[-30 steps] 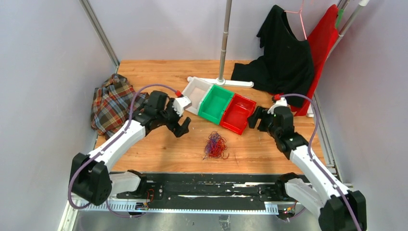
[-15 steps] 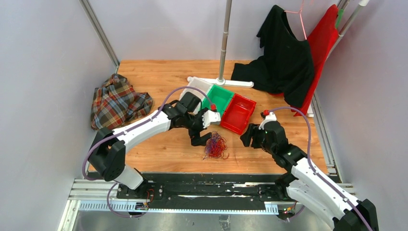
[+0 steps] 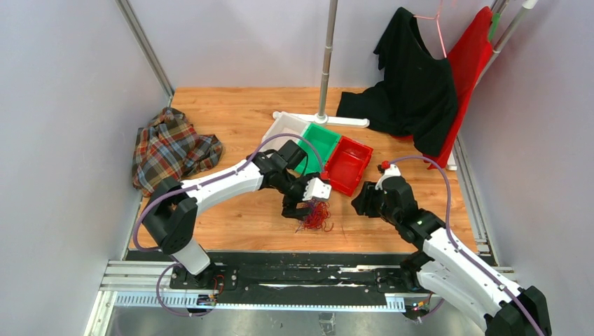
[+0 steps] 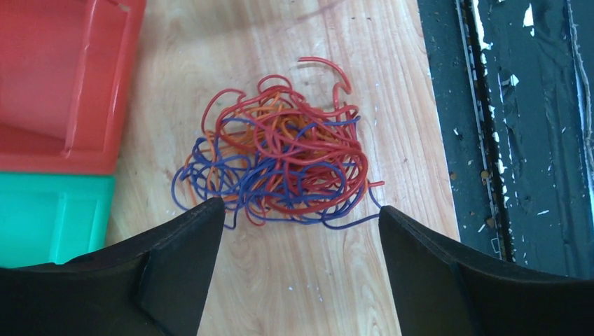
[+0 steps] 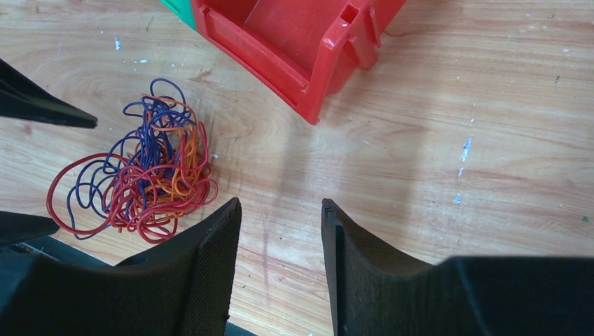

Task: Untangle the cables

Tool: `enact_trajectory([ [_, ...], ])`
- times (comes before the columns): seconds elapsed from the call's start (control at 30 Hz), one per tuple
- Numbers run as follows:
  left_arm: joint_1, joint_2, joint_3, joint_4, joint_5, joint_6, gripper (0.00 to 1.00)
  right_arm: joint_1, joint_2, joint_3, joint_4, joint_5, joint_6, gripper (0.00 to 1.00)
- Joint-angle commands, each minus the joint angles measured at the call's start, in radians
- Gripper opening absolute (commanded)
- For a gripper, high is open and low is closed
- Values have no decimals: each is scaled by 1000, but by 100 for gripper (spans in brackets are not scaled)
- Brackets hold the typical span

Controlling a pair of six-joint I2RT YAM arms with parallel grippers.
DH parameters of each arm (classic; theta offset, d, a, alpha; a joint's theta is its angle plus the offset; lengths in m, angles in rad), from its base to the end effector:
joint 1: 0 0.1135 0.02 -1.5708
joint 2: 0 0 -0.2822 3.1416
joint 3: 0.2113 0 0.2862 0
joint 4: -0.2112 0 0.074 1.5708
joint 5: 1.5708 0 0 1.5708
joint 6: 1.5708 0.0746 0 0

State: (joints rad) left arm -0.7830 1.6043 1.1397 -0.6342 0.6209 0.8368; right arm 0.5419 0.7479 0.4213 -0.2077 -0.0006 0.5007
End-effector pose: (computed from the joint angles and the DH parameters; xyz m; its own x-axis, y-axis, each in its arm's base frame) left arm 0.2301 -0.2902 0.2039 0.1424 0.7103 -0.6893 0.9786 -0.2053 -0.0094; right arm 0.1930 0.1162 0.1968 -0.6305 0.1808 -0.7549 -0.2434 0.8774 0.4134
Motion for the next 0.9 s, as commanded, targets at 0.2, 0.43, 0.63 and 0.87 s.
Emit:
enact_trajectory([
  [0.2,-42,33,45,-18,25,93,59,18,1,23,-14,-19,6,33],
  [0.43,-42,24,47,-19,28,61,7,18,1,34,-7,-31,2,28],
  [0.63,-42,-23,32,-14,18,-31,1,19,-14,47,-7,-45,-6,28],
  [0.87,-39,-91,56,-40,-185,-219,1,30,-35,77,13,-95,-28,42],
])
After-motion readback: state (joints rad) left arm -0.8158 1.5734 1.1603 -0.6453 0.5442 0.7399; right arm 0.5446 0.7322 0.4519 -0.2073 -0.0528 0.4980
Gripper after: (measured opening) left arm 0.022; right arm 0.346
